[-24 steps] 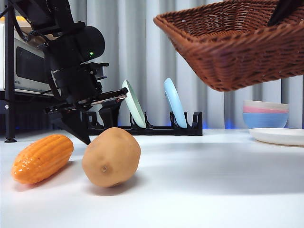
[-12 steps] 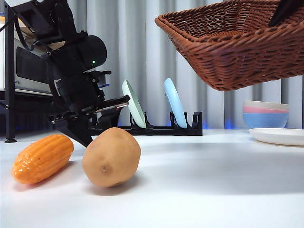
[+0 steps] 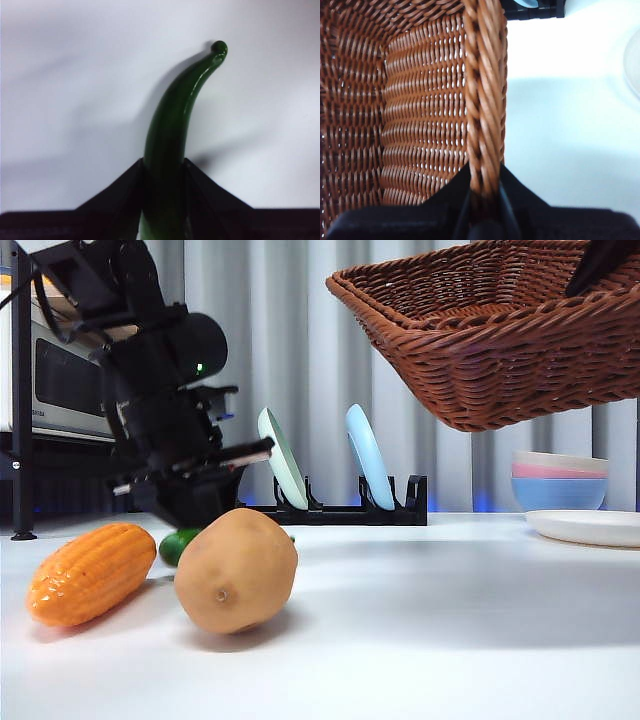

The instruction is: Pick up the basket,pick up the corn from the table,pick up the potato from the table,pick up the cucumber from the table,put all items into the basket

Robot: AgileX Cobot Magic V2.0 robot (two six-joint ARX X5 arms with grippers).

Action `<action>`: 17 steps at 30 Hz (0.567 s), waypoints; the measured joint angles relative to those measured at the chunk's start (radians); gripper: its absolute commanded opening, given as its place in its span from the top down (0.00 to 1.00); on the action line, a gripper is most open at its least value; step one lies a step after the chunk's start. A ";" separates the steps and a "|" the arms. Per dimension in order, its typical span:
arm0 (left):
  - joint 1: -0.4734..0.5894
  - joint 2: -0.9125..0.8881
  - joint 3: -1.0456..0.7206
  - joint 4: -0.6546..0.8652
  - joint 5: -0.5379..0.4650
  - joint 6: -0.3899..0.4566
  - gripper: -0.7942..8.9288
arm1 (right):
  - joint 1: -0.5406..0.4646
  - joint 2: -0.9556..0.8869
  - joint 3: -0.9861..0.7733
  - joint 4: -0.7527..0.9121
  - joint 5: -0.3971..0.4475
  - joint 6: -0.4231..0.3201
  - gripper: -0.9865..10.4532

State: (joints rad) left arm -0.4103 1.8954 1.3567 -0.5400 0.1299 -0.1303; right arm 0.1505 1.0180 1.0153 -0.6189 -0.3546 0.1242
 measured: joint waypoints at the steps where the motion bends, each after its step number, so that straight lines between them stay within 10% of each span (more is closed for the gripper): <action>1: 0.000 -0.015 0.013 -0.006 0.000 0.003 0.93 | 0.000 0.004 0.000 0.009 0.000 0.000 0.92; 17: -0.045 -0.508 0.180 -0.114 -0.040 0.006 0.93 | 0.047 0.272 0.000 0.225 -0.001 0.134 0.92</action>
State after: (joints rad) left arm -0.4549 1.3876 1.5372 -0.6540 0.0902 -0.1238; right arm 0.1978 1.2903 1.0153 -0.3935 -0.3557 0.2577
